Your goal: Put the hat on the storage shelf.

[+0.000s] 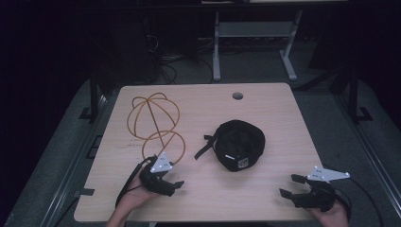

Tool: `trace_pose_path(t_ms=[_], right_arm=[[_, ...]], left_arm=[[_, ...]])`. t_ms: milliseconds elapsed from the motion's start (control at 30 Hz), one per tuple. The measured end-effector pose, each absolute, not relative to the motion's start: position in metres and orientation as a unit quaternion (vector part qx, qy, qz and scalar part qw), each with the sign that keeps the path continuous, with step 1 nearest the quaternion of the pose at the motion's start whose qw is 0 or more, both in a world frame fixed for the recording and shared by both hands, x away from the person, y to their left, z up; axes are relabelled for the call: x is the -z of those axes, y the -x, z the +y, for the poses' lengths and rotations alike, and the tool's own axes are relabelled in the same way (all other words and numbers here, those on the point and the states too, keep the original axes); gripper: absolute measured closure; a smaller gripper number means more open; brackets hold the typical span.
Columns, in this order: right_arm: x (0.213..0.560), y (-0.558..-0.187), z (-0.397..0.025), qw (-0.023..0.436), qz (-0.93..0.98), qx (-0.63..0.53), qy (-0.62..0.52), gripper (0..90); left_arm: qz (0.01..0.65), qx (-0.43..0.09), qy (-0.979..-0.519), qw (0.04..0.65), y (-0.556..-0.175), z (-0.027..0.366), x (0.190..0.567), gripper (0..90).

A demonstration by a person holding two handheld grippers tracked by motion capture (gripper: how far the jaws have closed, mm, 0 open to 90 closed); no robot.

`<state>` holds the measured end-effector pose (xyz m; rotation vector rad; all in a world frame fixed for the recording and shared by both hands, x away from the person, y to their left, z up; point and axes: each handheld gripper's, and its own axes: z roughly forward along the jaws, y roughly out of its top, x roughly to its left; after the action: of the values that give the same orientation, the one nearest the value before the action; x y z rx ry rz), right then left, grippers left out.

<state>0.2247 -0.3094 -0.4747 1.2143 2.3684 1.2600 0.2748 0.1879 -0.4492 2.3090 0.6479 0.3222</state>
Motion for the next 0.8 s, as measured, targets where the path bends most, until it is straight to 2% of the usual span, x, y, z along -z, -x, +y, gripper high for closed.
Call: trace_pose_path(t_ms=[800], right_arm=[[0.471, -0.222, -0.309, 0.104, 0.797, -0.429, -0.412, 19.8]], left_arm=[[0.221, -0.122, -0.897, 0.363, -0.27, 0.172, 0.436, 21.7]])
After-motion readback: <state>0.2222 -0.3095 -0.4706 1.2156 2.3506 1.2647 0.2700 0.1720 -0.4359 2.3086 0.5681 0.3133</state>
